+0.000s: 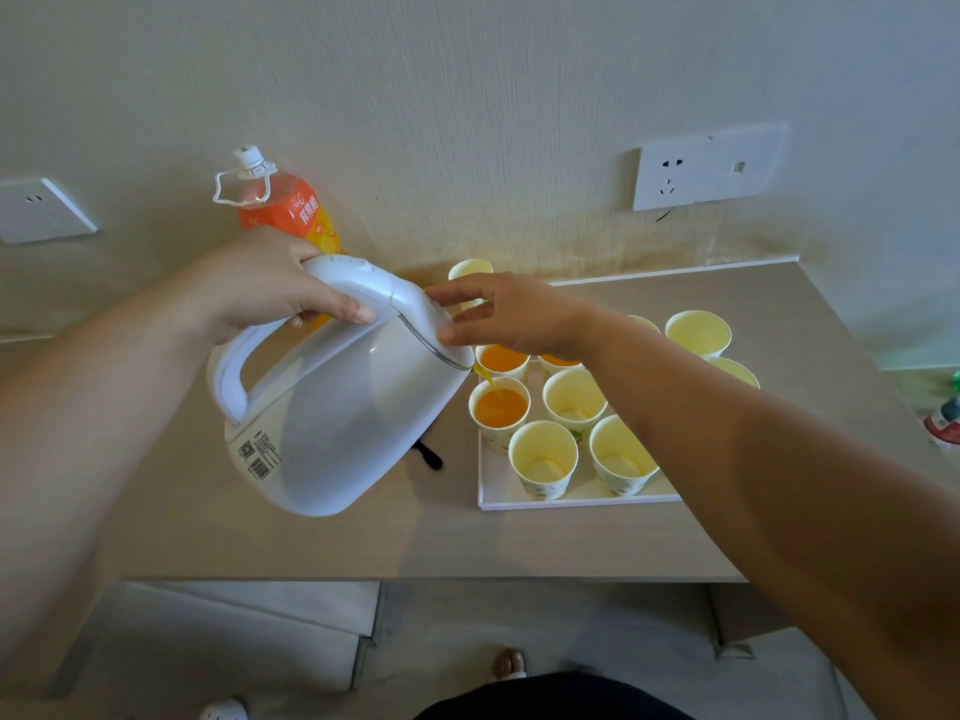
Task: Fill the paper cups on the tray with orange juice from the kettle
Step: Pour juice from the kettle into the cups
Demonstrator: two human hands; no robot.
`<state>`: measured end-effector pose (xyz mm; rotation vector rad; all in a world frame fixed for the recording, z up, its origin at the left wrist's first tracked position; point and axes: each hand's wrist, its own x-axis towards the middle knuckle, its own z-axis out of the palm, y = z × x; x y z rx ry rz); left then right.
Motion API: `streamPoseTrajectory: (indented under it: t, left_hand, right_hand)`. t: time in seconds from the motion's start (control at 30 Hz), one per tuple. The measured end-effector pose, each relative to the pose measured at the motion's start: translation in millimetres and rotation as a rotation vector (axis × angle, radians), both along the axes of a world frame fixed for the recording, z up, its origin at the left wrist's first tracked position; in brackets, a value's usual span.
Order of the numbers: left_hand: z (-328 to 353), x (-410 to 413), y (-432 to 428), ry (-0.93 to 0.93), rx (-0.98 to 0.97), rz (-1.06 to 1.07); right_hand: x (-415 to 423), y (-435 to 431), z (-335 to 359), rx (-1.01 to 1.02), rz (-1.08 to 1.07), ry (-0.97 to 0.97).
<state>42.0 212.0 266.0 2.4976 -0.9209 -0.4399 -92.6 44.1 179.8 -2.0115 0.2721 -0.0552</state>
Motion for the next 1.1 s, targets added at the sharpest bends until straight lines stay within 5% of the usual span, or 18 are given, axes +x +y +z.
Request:
streamPoseTrajectory:
  t: [0.67, 1.1]
  left_hand:
    - [-35.1, -5.8, 13.0, 0.255, -0.085, 0.076]
    - [-30.8, -21.1, 19.0, 0.209, -0.100, -0.001]
  right_hand:
    - [-0.5, -2.4, -8.0, -0.230, 0.061, 0.077]
    - [-23.2, 0.0, 8.9, -0.280, 0.104, 0.112]
